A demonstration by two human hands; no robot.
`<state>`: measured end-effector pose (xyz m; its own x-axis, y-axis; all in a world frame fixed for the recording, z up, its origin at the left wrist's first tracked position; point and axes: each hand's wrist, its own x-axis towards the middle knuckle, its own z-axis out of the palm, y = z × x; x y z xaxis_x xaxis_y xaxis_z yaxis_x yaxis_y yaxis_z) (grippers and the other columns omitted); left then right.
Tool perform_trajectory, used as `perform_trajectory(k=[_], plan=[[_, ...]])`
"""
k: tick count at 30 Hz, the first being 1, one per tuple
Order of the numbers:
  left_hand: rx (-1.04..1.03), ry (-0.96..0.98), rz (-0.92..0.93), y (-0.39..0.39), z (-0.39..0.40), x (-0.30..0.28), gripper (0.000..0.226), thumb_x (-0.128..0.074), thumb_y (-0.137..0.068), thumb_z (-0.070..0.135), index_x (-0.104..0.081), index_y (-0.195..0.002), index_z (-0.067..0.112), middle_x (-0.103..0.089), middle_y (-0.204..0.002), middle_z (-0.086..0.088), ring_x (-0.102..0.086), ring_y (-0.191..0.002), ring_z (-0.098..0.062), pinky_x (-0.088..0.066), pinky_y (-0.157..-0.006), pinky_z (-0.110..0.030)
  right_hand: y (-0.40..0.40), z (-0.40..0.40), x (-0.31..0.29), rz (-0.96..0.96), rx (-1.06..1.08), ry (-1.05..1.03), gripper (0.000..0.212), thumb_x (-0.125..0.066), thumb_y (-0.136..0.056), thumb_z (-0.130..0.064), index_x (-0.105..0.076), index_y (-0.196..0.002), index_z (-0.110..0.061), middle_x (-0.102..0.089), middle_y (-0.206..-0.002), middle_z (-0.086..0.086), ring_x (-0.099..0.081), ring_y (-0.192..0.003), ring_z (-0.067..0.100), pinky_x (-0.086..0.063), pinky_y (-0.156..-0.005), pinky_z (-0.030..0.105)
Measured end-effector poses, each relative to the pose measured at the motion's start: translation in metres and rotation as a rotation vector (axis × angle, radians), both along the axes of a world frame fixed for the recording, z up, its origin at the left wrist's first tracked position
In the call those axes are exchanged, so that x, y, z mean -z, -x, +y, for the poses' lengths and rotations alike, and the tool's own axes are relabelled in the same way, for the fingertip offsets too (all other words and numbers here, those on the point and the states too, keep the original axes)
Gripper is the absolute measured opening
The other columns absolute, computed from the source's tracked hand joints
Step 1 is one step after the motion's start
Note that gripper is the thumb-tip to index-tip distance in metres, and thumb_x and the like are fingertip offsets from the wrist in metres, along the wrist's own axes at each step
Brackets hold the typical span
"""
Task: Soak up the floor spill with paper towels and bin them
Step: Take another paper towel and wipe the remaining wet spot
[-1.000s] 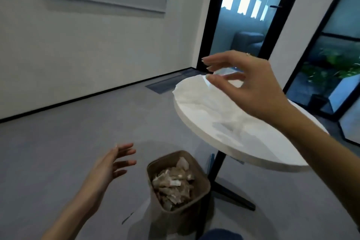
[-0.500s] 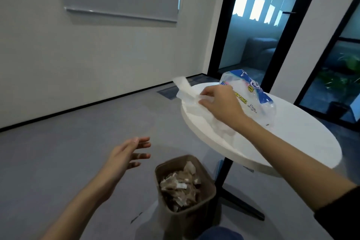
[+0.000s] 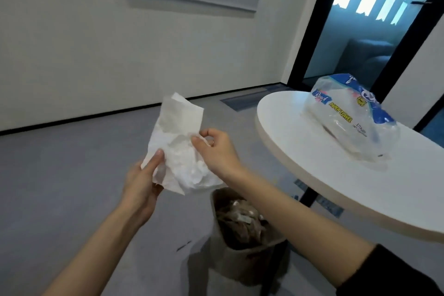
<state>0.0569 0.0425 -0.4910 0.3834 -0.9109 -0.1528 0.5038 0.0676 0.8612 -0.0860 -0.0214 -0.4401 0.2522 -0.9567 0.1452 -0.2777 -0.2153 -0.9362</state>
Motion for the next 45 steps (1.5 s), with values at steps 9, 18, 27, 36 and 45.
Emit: perform_trajectory(k=[9,18,27,36,45], plan=[[-0.463,-0.222,-0.690,-0.063,0.048,0.099,0.028,-0.052,-0.096,0.031,-0.055,-0.077,0.011,-0.060,-0.067,0.003,-0.052,-0.059,-0.007,-0.040,-0.053,-0.019,-0.067,-0.001,0.119,0.297,-0.143,0.196,0.031,-0.059,-0.095,-0.034,-0.063,-0.079,-0.008,-0.057,-0.060,0.004,-0.045,-0.049,0.008,-0.029,-0.047,0.021],[-0.517,-0.545,-1.003,-0.101,0.141,0.237,0.024,-0.048,-0.099,0.025,-0.052,-0.081,0.009,-0.057,-0.062,-0.003,-0.051,-0.054,-0.018,-0.033,-0.049,-0.029,-0.127,0.044,0.254,0.452,-0.511,0.075,0.025,-0.063,-0.092,-0.029,-0.066,-0.082,-0.006,-0.057,-0.066,0.002,-0.047,-0.058,0.012,-0.032,-0.051,0.018],[-0.348,-0.879,-1.050,-0.097,0.228,0.361,0.011,-0.049,-0.097,0.033,-0.054,-0.098,0.023,-0.060,-0.089,0.007,-0.055,-0.072,-0.011,-0.038,-0.056,-0.023,-0.137,0.100,0.399,0.538,-0.638,-0.011,0.016,-0.067,-0.090,-0.027,-0.059,-0.103,-0.020,-0.058,-0.097,-0.007,-0.055,-0.076,0.002,-0.043,-0.070,0.018],[-0.465,-0.970,-1.114,-0.082,0.267,0.386,0.029,-0.061,-0.090,0.025,-0.054,-0.118,0.021,-0.041,-0.121,0.000,-0.061,-0.076,-0.016,-0.044,-0.052,-0.026,-0.160,0.140,0.433,0.599,-0.679,0.446,0.055,-0.043,-0.102,-0.028,-0.024,-0.152,-0.016,-0.018,-0.161,0.001,-0.012,-0.149,0.016,-0.013,-0.121,0.037],[-0.711,-0.767,-0.927,-0.092,0.332,0.375,0.028,-0.055,-0.092,0.017,-0.052,-0.117,0.028,-0.032,-0.128,0.003,-0.057,-0.095,0.004,-0.053,-0.080,-0.030,-0.159,0.170,0.488,0.868,-0.897,0.526,0.082,-0.031,-0.098,-0.059,0.003,-0.154,-0.011,0.010,-0.163,0.001,0.010,-0.150,0.018,0.001,-0.120,0.039]])
